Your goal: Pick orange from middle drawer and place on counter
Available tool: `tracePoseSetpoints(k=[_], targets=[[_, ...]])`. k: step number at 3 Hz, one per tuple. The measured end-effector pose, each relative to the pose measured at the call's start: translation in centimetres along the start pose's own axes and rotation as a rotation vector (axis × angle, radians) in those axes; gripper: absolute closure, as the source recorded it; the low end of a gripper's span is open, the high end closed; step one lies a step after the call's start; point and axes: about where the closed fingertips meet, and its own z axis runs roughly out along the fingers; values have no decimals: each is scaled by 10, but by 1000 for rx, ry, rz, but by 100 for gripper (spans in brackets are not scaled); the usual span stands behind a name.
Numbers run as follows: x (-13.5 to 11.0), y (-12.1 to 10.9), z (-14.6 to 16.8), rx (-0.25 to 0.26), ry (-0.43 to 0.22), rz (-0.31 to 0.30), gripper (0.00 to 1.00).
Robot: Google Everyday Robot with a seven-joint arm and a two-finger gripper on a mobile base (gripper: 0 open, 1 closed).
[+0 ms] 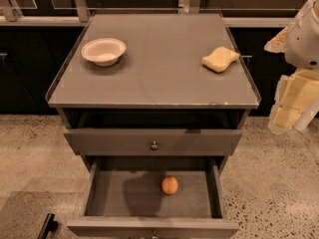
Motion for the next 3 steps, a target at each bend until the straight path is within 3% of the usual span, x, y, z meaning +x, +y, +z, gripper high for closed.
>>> tracePoseSetpoints(k=[2,3], targets=[[0,2,4,11,-20,-1,0],[1,28,24,16,-94,15,0]])
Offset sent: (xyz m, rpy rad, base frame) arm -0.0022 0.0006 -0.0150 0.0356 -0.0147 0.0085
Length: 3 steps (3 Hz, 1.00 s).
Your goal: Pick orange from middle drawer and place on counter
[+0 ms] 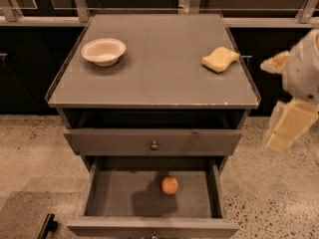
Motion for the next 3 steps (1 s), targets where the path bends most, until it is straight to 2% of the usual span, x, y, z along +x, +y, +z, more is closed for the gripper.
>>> tracePoseSetpoints(k=[1,2,3], targets=[[15,39,67,-67,-131,91,0],[22,79,156,-170,-252,187,0],[20,91,241,-215,-349,266,0]])
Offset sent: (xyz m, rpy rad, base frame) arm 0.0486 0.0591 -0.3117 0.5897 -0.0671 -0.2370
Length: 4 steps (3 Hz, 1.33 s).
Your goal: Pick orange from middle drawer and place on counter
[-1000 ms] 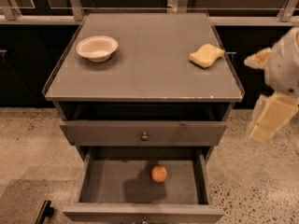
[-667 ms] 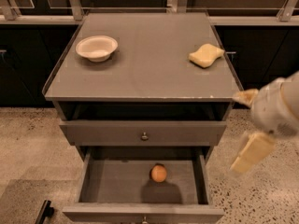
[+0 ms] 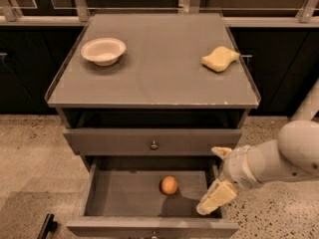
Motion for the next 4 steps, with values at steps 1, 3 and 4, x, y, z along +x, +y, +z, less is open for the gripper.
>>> tracePoseSetpoints(k=[1,3,4], targets=[[3,-19,10,49,-27,20,0],[37,-43,48,140,-109,163,0],[66,-81,89,174,-177,242,0]])
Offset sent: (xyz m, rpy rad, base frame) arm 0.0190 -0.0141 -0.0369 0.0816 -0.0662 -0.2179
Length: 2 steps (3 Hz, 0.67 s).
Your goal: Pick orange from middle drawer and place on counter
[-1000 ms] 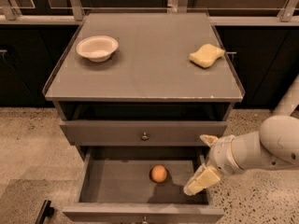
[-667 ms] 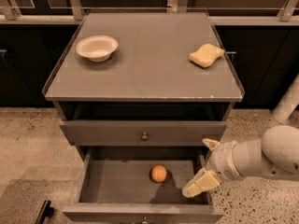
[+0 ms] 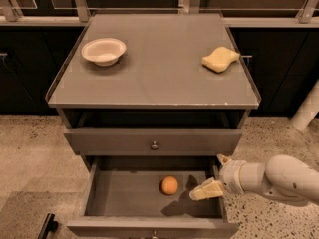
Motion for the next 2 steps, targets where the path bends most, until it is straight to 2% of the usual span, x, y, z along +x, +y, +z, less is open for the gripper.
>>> tracePoseSetpoints(k=[1,2], targets=[[25,-23,41,-17,-40,69,0],[47,-32,73,-40,-61,133,0]])
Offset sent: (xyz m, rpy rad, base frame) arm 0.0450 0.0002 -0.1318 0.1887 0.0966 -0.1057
